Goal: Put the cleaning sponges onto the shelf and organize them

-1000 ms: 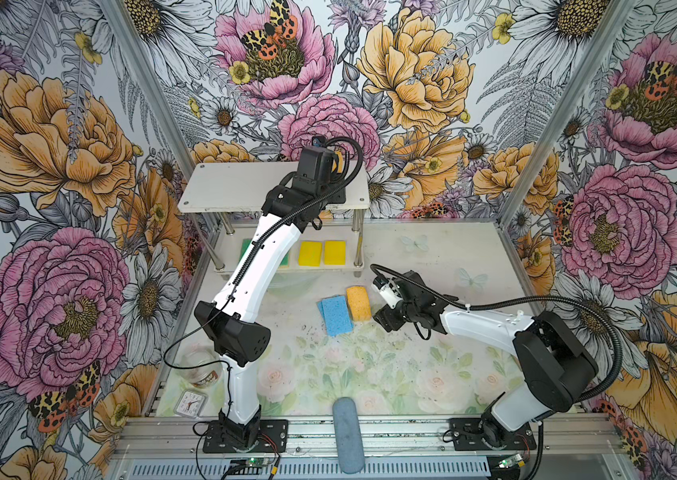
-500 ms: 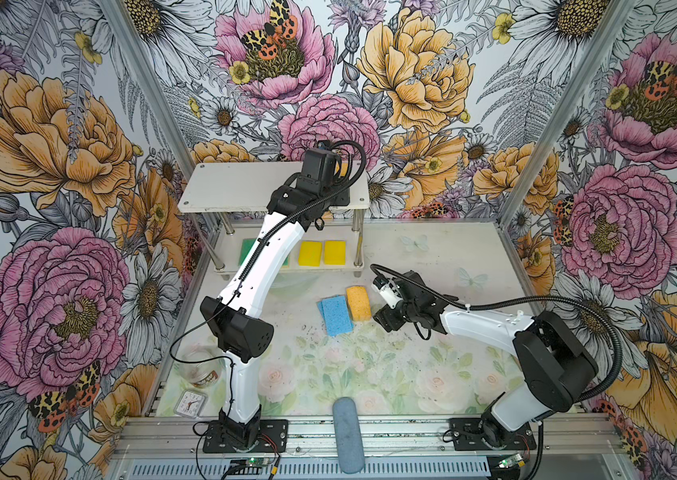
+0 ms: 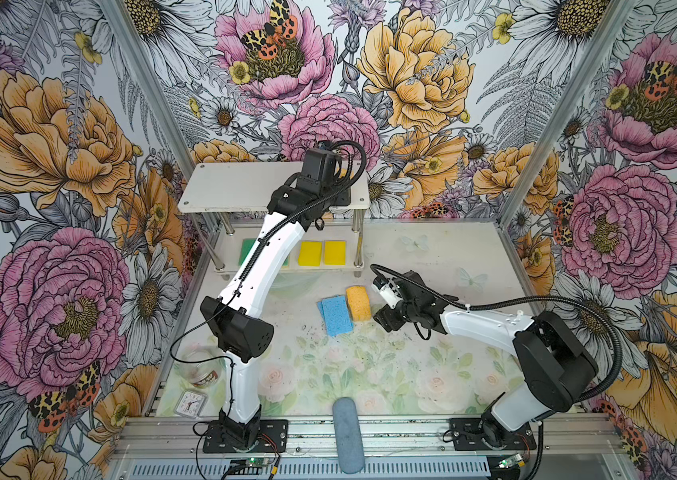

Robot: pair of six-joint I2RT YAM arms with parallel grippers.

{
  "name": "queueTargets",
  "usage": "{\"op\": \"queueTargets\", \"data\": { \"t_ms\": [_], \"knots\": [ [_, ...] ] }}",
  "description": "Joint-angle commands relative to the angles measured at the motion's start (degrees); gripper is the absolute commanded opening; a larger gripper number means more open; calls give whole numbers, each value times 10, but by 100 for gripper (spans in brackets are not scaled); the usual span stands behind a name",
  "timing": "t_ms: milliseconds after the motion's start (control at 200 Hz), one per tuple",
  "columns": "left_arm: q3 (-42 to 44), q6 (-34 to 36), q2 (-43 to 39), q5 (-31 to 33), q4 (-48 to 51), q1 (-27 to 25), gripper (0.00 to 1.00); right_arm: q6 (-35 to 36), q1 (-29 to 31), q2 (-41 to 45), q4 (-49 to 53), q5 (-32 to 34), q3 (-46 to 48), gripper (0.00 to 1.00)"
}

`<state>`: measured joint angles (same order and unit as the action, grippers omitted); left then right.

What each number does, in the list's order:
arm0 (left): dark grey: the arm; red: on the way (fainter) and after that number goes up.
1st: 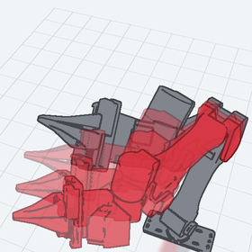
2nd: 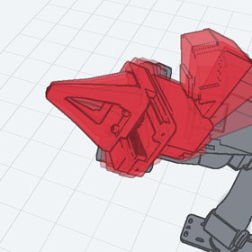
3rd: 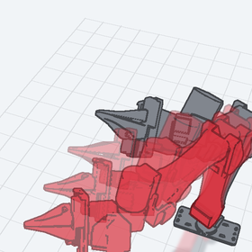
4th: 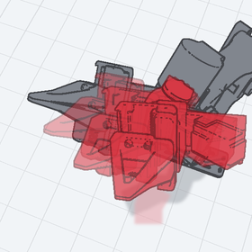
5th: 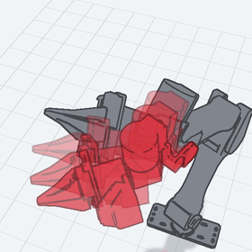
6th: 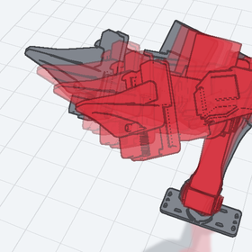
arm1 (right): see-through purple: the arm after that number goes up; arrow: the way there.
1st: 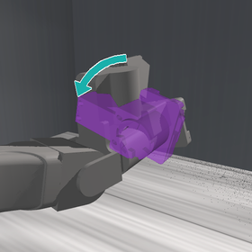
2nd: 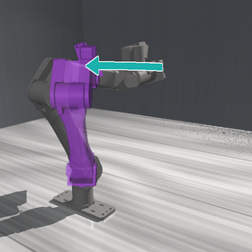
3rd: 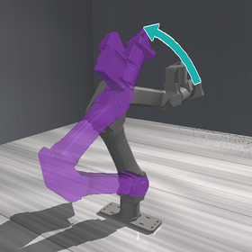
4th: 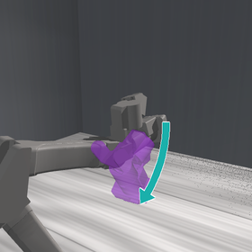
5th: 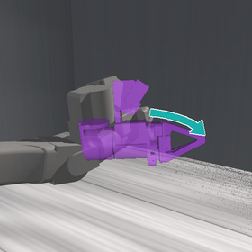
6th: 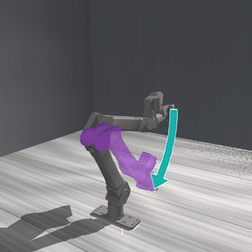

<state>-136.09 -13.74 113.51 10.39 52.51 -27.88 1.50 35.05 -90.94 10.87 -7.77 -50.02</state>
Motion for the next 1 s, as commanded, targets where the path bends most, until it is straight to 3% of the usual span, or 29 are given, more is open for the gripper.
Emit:
{"op": "queueTargets", "data": {
  "t_ms": [0,340,651,996],
  "knots": [
    [-8,-14,8,-12,-6,0,59,-4,-1,3,-12,8,0,76],
    [0,-16,14,12,-6,-11,57,-4,-1,6,-12,11,4,76],
    [5,-35,18,79,-7,-22,55,-4,-1,9,-12,16,8,75],
    [4,-50,28,85,-6,-16,55,-5,-1,9,-12,15,10,75]
  ]
}}
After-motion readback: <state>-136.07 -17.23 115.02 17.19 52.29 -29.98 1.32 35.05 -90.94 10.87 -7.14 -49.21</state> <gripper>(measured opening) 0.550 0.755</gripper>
